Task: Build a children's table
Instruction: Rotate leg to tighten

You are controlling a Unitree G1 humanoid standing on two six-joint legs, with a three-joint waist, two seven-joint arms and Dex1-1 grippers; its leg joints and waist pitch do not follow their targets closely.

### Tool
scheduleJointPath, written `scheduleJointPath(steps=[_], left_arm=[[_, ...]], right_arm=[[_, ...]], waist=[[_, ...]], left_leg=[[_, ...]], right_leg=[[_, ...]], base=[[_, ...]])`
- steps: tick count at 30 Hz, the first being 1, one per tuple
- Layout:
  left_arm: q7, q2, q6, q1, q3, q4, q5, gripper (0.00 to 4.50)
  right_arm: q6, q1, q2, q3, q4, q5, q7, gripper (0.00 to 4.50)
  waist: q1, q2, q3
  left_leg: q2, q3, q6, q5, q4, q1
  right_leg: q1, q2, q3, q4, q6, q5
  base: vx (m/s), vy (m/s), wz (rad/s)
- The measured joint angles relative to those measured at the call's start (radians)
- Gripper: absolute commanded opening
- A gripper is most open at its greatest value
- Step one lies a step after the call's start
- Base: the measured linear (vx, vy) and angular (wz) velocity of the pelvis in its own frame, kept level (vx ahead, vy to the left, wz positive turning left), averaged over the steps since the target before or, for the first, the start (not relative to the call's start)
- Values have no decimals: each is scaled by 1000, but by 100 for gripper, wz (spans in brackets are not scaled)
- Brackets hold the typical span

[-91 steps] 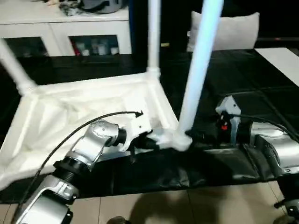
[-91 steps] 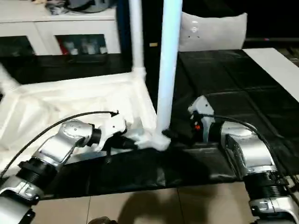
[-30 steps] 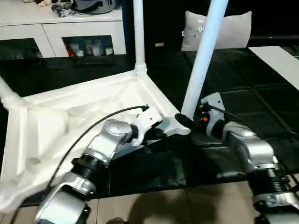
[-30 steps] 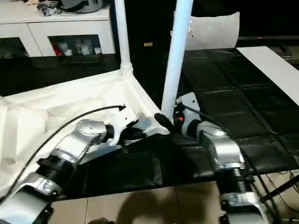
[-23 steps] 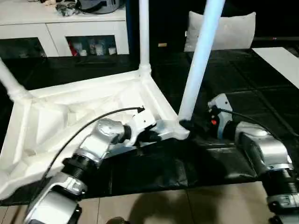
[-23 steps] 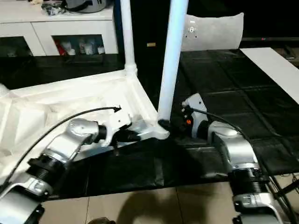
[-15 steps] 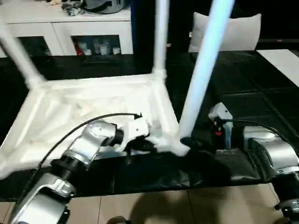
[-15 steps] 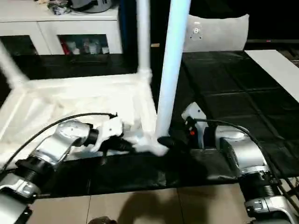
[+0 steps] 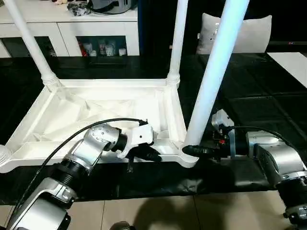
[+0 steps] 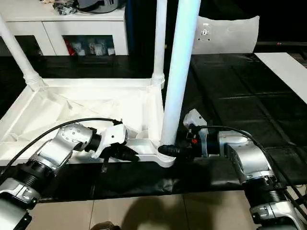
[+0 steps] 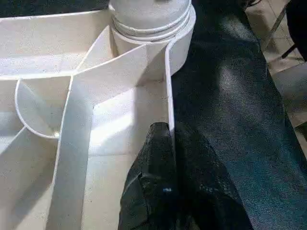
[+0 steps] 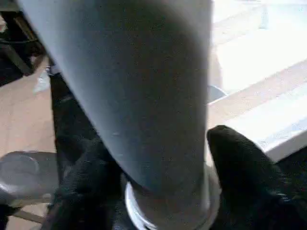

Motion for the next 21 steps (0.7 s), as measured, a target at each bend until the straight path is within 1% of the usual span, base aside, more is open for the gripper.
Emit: scheduleJointPath(steps=[2, 7, 11, 14, 17, 19, 21], left_arm=[[0, 0, 0, 0, 0, 0, 0, 0], [-8, -3, 0, 2, 0, 0, -1, 0], [-8, -12, 7, 3, 3, 0, -6, 0], [15, -24, 55, 4, 16, -1, -14, 0], [134, -71, 139, 2, 48, 1, 4, 0], [213, -113, 187, -2, 67, 8, 12, 0], [313, -174, 247, -11, 93, 21, 18, 0]], right_arm=[[10, 2, 1, 0, 0, 11, 0, 245], [17, 24, 2, -8, -20, 20, -2, 213], [27, 31, 1, -12, -35, 20, -10, 210], [43, 38, 17, -27, -47, 20, -58, 207], [58, 37, 88, -73, -41, -8, -228, 206], [65, 27, 137, -101, -29, -31, -349, 204], [106, -9, 205, -135, -5, -58, -502, 203]], waist=[[0, 0, 0], [1, 0, 0], [1, 0, 0], [-1, 0, 0], [-11, 0, 0], [-30, 0, 0], [-48, 0, -1]], left_leg=[[0, 0, 0, 0, 0, 0], [0, 0, 0, 0, 0, 0], [0, 0, 0, 0, 0, 0], [0, 0, 0, 0, 0, 1], [0, 0, -1, 0, 1, 2], [-1, 0, -1, 1, 1, 3], [-1, 0, -1, 1, 1, 3]], right_leg=[[0, 0, 0, 0, 0, 0], [0, 0, 0, 0, 0, 0], [0, 0, 0, 0, 2, -1], [1, 0, 0, 0, 4, -2], [1, 0, 0, 0, 2, -1], [1, 0, 0, 0, 1, 0], [1, 0, 1, 0, 1, 0]], base=[[0, 0, 0], [0, 0, 0], [0, 0, 0], [0, 0, 0], [0, 0, 0], [0, 0, 0], [0, 0, 0]])
